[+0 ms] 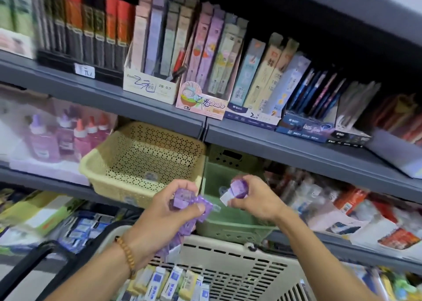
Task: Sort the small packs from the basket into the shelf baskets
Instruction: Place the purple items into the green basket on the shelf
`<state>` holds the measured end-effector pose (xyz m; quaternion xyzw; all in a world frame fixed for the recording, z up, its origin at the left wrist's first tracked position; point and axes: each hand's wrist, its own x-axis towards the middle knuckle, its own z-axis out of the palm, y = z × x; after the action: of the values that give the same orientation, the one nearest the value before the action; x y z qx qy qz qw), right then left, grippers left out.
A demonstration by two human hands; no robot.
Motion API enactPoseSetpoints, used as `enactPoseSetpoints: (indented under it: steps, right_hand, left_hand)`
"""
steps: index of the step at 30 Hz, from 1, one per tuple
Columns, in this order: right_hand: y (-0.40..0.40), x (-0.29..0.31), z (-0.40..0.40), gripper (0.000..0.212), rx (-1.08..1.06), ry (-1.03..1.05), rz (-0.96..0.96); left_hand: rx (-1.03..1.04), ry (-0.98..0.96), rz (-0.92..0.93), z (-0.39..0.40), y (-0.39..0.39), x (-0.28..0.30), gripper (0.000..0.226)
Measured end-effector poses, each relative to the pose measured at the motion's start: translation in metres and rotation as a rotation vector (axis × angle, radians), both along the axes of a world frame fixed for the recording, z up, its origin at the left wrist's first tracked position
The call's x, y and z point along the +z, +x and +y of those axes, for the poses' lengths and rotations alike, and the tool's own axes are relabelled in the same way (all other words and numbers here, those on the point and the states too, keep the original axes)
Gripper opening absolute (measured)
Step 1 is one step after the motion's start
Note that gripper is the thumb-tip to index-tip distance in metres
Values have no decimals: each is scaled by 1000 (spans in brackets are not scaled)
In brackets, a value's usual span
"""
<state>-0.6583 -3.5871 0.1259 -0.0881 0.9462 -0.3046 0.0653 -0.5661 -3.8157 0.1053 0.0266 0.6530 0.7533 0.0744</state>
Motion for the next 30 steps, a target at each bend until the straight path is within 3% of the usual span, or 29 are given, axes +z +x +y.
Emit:
enactPoseSetpoints:
  steps: [4,8,14,18,23,30]
  right_hand:
    - [-41,-35,-10,50,58,269,66]
    - [-54,-50,-10,47,134,374,36]
    - [-42,-41,1,30,229,77,-37]
    - [-41,-36,-2,17,79,-71,-111]
    - [-43,-35,-19,30,72,7,-317]
    - [-49,-32,-28,35,146,133,-86]
  left_hand:
    - [47,30,-27,-7,-6,-2,38]
    - [97,23,7,-10,-12,0,35]
    - [139,0,17,-7,-14,-1,29]
    - [146,10,7,-11,-15,-1,28]
    - [138,-8,9,-11,-16,-5,31]
    - [153,7,15,-12,-17,-6,32]
